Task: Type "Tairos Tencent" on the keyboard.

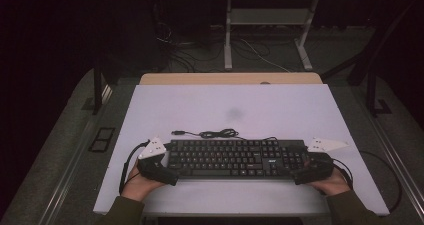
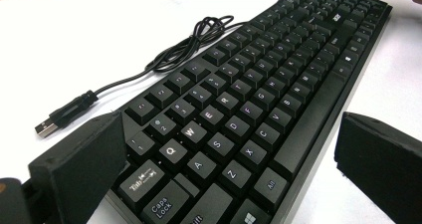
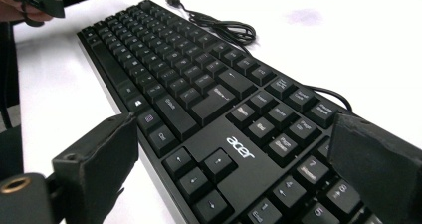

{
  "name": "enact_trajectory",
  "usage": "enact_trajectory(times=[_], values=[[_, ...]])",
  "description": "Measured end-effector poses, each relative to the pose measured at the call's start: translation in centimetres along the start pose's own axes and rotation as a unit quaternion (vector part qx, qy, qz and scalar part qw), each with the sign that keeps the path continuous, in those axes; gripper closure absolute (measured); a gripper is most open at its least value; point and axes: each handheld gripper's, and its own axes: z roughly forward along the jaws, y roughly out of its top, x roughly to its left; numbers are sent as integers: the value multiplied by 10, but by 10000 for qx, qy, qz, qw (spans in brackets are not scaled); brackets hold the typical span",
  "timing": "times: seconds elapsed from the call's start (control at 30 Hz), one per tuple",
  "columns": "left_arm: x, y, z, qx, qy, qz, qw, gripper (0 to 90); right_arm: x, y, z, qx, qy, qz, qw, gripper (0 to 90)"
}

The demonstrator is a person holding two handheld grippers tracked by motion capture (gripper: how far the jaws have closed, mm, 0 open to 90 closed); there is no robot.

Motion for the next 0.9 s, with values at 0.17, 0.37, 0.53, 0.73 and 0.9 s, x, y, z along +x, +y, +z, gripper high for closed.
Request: enact_trajectory(times=[0.17,0.37,0.53,0.73,0.9], values=[[0,0,2,-6,-15,-31,10000,0,1,1,2,-11,55,-7,10000,57],[0,1,3,-39,-32,-73,10000,0,2,5,5,-36,125,-29,9999,57],[-1,3,4,-54,-25,-75,10000,0,4,9,9,-28,182,-83,9998,57],[-1,2,3,-61,-18,-75,10000,0,7,13,15,-9,222,-108,9997,57],[-1,3,2,-114,-35,-120,9999,0,11,15,19,8,247,-126,9996,57]])
